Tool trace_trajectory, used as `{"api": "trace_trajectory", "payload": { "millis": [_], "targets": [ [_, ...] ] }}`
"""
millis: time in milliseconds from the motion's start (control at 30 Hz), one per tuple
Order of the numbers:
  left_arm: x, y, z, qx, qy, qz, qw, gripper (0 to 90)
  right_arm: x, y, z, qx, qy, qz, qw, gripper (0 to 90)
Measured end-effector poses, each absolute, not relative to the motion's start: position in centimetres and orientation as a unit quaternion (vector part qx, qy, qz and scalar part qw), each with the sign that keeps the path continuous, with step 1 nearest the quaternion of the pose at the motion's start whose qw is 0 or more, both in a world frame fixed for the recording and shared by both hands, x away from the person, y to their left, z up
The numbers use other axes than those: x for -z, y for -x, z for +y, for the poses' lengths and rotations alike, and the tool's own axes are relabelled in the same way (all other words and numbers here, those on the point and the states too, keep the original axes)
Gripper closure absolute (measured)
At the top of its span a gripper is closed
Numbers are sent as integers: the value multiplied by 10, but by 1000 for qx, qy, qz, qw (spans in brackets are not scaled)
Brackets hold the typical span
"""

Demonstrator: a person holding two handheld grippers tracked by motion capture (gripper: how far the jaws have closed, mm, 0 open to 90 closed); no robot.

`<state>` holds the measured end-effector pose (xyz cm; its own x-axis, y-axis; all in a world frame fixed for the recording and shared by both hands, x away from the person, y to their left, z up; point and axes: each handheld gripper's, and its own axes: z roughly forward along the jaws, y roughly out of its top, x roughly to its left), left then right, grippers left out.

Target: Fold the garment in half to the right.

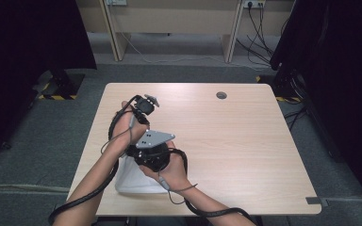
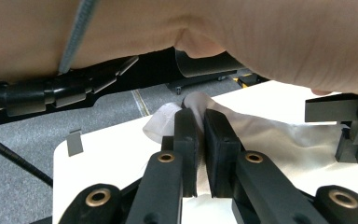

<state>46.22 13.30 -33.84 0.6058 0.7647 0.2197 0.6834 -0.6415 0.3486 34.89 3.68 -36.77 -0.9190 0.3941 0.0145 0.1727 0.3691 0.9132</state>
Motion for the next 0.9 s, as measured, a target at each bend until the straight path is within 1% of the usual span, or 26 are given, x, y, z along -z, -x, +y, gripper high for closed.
{"api": "trace_trajectory", "payload": {
  "millis": [467,700,900],
  "targets": [
    [356,-465,123,-177,-892,404,99,838,382,-351,29,-523,-181,827,97,847],
    [357,-466,122,-182,-890,407,98,838,385,-353,27,-521,-185,828,96,847],
    [363,-467,118,-174,-891,408,102,838,391,-353,22,-517,-188,830,96,846]
  ]
}}
